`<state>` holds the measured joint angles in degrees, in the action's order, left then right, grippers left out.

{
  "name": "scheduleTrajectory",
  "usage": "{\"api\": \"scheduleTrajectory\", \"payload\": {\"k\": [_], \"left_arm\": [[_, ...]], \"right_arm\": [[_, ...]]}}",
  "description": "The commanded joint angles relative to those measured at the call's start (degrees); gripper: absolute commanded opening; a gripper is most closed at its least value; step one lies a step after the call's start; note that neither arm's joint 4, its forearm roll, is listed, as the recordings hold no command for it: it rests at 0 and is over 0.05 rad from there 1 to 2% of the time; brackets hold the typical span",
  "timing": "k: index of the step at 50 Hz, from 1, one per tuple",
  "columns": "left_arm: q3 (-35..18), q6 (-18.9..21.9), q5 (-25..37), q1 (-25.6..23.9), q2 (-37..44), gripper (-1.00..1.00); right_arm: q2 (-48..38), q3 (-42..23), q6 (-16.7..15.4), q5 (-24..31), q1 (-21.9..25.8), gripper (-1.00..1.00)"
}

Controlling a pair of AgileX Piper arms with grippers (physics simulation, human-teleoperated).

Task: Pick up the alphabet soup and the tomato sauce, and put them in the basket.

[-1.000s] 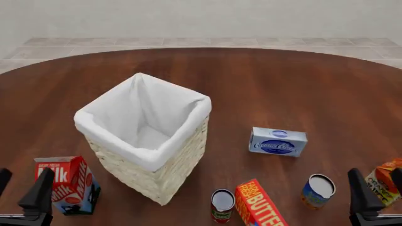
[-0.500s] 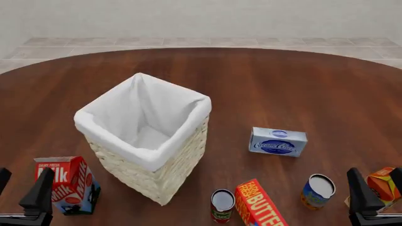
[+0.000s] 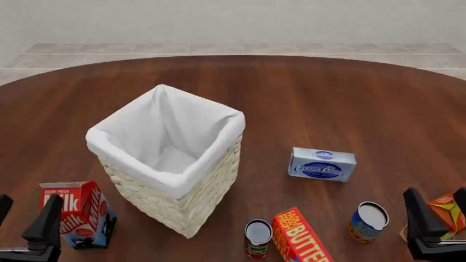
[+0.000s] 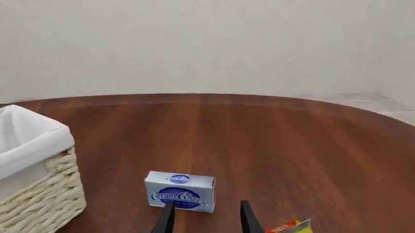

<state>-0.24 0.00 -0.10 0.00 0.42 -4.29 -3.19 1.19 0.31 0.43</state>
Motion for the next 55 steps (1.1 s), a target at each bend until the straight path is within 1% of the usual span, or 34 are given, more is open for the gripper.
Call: {"api": "scheduleTrajectory", "payload": {"k": [1,4,10,12,14,15,18,20,21,23,26,31,37,39,41,42,43,44,46,47,48,51,55], "left_arm": [[0.0,0.0,0.0,0.0,0.0,1.0],[0.0,0.0,0.0,0.0,0.0,1.0],[0.0,0.0,0.0,0.0,0.0,1.0],[0.0,0.0,0.0,0.0,0.0,1.0],[0.0,0.0,0.0,0.0,0.0,1.0],[0.0,0.0,0.0,0.0,0.0,1.0],[0.0,0.0,0.0,0.0,0.0,1.0],[0.0,0.0,0.0,0.0,0.0,1.0],[0.0,0.0,0.0,0.0,0.0,1.0],[0.0,0.0,0.0,0.0,0.0,1.0],[0.0,0.0,0.0,0.0,0.0,1.0],[0.0,0.0,0.0,0.0,0.0,1.0],[0.0,0.0,0.0,0.0,0.0,1.0],[0.0,0.0,0.0,0.0,0.0,1.0],[0.0,0.0,0.0,0.0,0.0,1.0],[0.0,0.0,0.0,0.0,0.0,1.0],[0.0,0.0,0.0,0.0,0.0,1.0],[0.0,0.0,0.0,0.0,0.0,1.0],[0.0,0.0,0.0,0.0,0.0,1.0],[0.0,0.0,0.0,0.0,0.0,1.0],[0.0,0.0,0.0,0.0,0.0,1.0],[0.0,0.0,0.0,0.0,0.0,1.0],[0.0,0.0,0.0,0.0,0.0,1.0]], "right_arm": [[-3.71,-3.67,0.44,1.34,1.47,1.0],[-4.05,-4.84,0.59,2.18,1.71,1.0],[-5.09,-7.07,-0.17,4.23,3.22,1.0],[-6.23,-8.26,0.45,5.18,3.6,1.0],[-7.05,-8.63,0.24,5.32,3.68,1.0],[-8.61,-10.22,0.66,6.73,5.03,1.0],[-10.13,-11.75,1.31,7.93,5.48,1.0],[-10.38,-12.83,0.42,8.81,5.29,1.0],[-10.67,-13.38,-0.51,9.37,5.69,1.0],[-11.32,-14.3,-0.06,9.96,5.56,1.0],[-12.93,-15.6,-2.74,10.79,6.17,1.0],[-14.99,-17.38,-3.91,12.41,6.95,1.0],[-17.13,-19.41,-4.0,15.1,6.57,1.0],[-17.4,-19.76,-3.82,15.64,6.76,1.0],[-18.71,-20.39,-2.8,16.34,6.64,1.0],[-18.95,-20.81,-3.1,16.75,6.66,1.0],[-19.62,-21.18,-2.95,17.59,7.68,1.0],[-19.83,-21.4,-4.4,18.39,8.48,1.0],[-20.37,-22.49,-4.43,19.89,8.54,1.0],[-20.65,-23.13,-6.07,20.92,9.03,1.0],[-20.6,-23.62,-6.61,21.43,8.74,1.0],[-21.1,-25.16,-6.25,23.31,8.67,1.0],[-21.38,-26.82,-6.99,25.18,8.04,1.0]]}}
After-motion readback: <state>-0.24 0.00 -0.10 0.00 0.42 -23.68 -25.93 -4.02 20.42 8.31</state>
